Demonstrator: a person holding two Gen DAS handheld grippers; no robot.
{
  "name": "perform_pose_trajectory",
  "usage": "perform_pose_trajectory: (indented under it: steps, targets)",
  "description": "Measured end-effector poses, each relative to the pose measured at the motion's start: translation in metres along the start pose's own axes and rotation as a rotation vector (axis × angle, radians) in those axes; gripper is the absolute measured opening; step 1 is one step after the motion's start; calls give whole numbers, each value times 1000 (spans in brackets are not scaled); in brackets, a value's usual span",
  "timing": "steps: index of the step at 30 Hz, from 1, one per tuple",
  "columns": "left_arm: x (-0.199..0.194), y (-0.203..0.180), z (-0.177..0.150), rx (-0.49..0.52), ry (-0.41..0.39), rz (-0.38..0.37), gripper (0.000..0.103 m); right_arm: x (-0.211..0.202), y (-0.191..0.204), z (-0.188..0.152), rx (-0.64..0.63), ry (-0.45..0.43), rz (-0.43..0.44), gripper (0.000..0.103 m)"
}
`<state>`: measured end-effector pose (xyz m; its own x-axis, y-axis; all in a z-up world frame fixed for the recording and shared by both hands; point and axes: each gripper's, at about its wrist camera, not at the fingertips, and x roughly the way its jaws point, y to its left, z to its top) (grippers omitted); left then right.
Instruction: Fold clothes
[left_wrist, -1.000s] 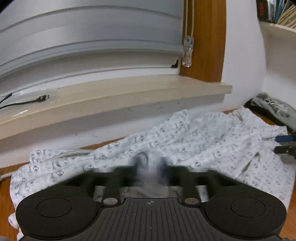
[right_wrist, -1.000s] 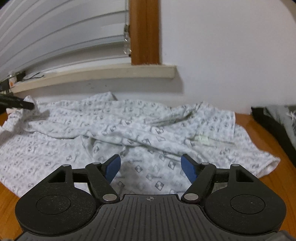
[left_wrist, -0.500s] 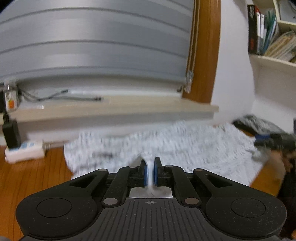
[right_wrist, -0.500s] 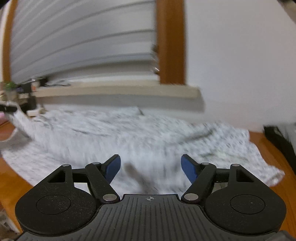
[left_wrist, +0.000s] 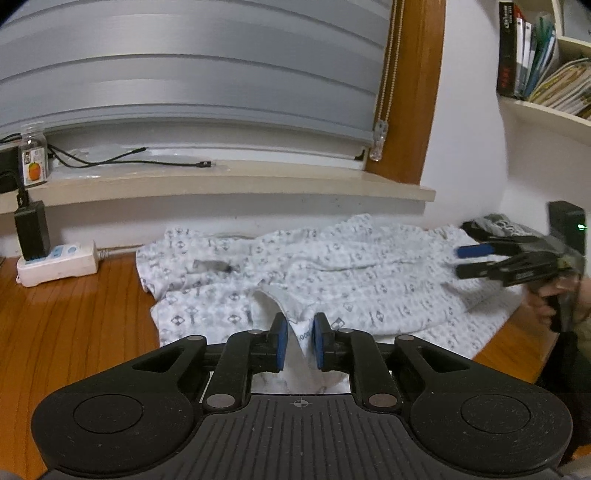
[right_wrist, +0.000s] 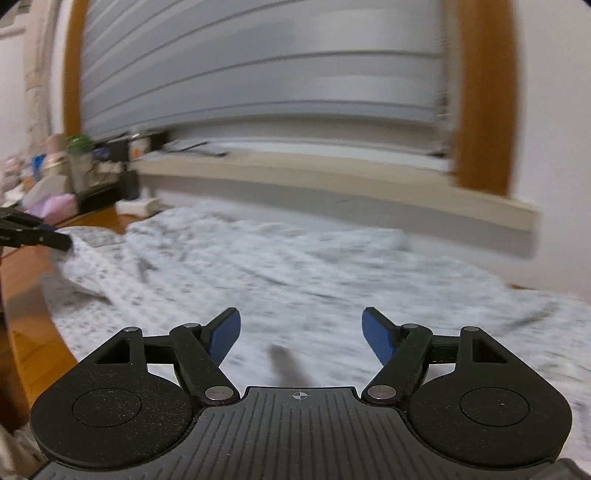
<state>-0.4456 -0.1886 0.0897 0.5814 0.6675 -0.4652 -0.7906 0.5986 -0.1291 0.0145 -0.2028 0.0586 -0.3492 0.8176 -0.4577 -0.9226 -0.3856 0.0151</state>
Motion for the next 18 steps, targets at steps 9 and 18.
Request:
perform_pose_trajectory:
  steps: [9, 18]
  targets:
    - [-23, 15, -1, -46, -15, 0, 22, 68, 99, 27, -107, 44, 278, 72]
    - [15, 45, 6, -100, 29, 23, 24, 90, 169, 35, -263, 92, 414, 56]
